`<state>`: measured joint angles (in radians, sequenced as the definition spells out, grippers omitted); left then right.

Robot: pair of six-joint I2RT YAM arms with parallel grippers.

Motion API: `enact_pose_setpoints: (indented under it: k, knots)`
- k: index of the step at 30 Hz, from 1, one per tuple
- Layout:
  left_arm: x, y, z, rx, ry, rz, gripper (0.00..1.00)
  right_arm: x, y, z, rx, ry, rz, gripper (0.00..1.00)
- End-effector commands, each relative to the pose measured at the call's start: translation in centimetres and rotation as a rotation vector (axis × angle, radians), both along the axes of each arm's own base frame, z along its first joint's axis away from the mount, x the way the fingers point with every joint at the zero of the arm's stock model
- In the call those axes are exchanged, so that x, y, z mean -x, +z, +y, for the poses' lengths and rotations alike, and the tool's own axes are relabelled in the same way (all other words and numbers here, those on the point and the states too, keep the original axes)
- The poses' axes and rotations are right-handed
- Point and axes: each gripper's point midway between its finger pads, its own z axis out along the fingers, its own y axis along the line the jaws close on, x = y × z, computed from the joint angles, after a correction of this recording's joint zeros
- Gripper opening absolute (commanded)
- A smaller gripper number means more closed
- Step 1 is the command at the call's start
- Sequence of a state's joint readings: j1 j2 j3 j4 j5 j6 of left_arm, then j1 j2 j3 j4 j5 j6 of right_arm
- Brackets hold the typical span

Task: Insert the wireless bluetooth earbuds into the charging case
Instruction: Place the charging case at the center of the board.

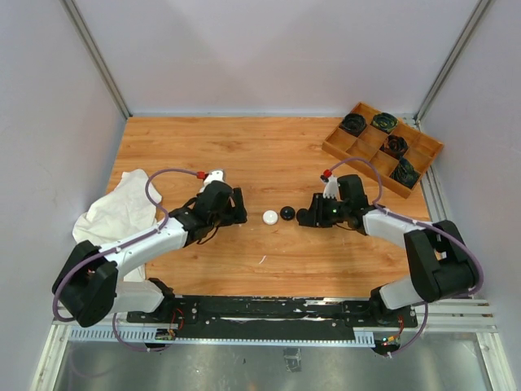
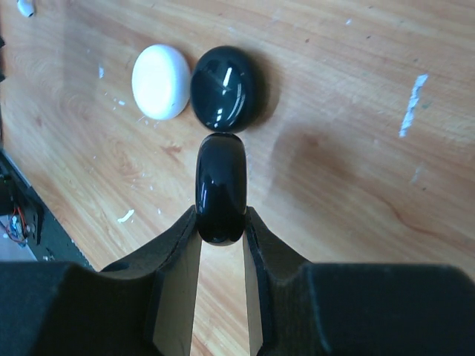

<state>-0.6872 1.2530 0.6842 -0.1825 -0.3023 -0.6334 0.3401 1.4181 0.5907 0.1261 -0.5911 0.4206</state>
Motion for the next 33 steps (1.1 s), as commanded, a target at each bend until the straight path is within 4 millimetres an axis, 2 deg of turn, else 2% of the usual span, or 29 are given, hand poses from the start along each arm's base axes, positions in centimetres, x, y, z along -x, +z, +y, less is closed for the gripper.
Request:
enact_pose_setpoints:
  k: [1,7,11,16,25,29,33]
  knots:
    - [-1.1,0.7,1.3,0.019,0.069,-0.002,0.86,-1.8,-0.4,0.2,-0.019,-0.043,0.057,0.12]
    - [-1.7,0.6,2.9,0.011,0.121,0.006,0.86,-1.8,-2.2,0.7,-0.027,-0.037,0.142,0.17]
    - [-2.2,0.9,3.8,0.007,0.156,-0.001,0.87,-1.7,-2.6,0.4,-0.011,-0.049,0.153,0.37]
    - [-2.9,1.6,4.8,-0.013,0.197,-0.016,0.88,-1.1,-2.8,-0.4,0.024,-0.065,0.15,0.54]
    - [-4.2,2.5,6.8,-0.065,0.263,-0.031,0.88,-0.3,-2.0,-2.8,0.132,-0.103,0.084,0.7]
    - [-5.4,2.8,8.2,-0.092,0.316,-0.047,0.89,-0.9,-0.8,-4.0,0.19,-0.13,-0.006,0.8]
    - [-7.2,2.0,9.6,-0.132,0.362,-0.027,0.89,-1.6,-0.3,-4.5,0.209,-0.173,-0.121,0.87]
